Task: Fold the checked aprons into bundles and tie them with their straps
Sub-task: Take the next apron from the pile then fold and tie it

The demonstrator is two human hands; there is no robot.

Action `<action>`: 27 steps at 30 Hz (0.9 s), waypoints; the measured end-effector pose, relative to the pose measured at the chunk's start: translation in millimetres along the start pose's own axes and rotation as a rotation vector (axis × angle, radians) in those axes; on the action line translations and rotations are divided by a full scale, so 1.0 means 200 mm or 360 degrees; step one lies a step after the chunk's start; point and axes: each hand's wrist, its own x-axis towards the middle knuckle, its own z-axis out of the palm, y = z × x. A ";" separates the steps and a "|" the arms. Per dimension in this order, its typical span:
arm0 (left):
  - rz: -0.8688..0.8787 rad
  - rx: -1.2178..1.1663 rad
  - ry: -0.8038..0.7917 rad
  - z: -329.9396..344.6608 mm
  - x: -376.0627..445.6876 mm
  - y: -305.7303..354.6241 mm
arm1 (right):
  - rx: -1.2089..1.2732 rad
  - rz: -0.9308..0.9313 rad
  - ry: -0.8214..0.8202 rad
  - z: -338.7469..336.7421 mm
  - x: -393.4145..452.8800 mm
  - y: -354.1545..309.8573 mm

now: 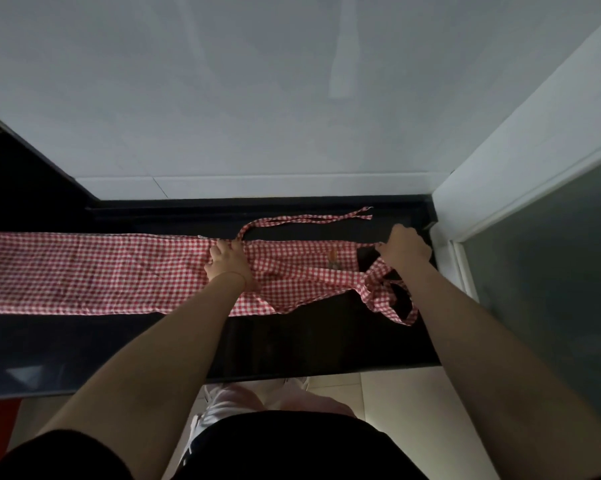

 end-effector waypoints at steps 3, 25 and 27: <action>-0.0059 0.0007 -0.0049 -0.01 -0.01 -0.01 | -0.0258 -0.0038 -0.0525 -0.06 -0.01 -0.05; 0.0488 -0.0092 0.0419 0.19 -0.17 0.21 | 0.1714 0.0114 -0.0854 -0.05 -0.11 0.08; 0.0615 -0.0093 0.0471 0.19 -0.17 0.23 | 0.1772 0.0074 -0.0838 -0.06 -0.11 0.10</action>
